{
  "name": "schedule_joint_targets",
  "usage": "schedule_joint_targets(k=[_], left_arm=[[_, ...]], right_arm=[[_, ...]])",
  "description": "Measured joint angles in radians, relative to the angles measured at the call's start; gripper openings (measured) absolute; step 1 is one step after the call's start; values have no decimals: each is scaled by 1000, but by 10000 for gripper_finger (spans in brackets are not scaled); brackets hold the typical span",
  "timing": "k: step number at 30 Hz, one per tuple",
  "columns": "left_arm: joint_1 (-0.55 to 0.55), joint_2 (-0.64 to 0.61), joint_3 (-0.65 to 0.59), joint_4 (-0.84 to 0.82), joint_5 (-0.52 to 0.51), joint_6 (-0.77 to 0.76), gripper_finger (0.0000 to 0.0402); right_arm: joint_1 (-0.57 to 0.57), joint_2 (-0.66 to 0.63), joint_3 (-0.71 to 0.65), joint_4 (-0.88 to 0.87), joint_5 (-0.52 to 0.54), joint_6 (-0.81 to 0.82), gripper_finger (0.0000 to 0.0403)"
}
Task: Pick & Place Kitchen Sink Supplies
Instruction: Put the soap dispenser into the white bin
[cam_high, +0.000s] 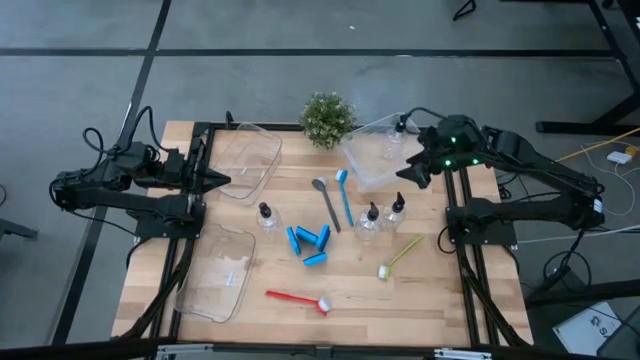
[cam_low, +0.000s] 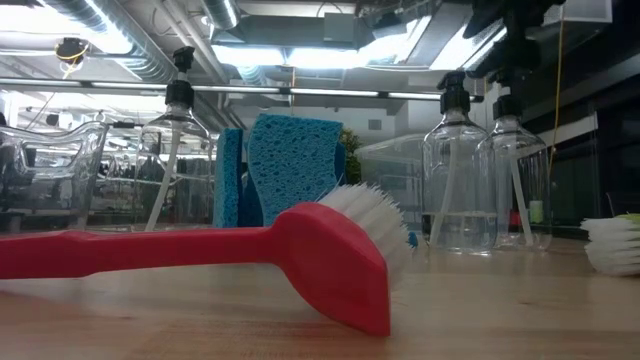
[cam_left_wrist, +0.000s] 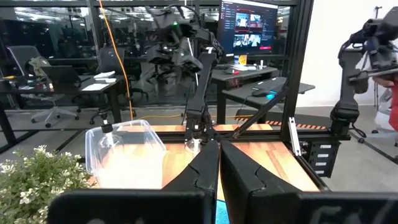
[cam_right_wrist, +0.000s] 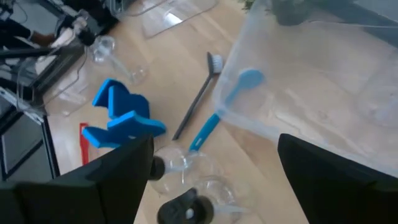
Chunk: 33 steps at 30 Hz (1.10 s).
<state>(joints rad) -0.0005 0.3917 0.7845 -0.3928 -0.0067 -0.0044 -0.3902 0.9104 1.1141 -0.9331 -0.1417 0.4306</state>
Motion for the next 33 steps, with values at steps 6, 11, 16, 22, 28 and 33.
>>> schedule_joint_targets(k=[6,11,16,22,28,33], left_arm=[[0,0,0,0,0,0,11],[0,0,0,0,0,0,8],[0,0,0,0,0,0,12],[0,0,0,0,0,0,10],[0,0,0,0,0,0,9],[0,0,0,0,0,0,13]], right_arm=[[169,4,0,0,85,77,339],[318,4,0,-1,148,124,339],[462,4,0,-1,204,168,339],[634,20,0,0,297,234,339],[780,92,0,0,380,292,339],[869,179,0,1,385,346,339]])
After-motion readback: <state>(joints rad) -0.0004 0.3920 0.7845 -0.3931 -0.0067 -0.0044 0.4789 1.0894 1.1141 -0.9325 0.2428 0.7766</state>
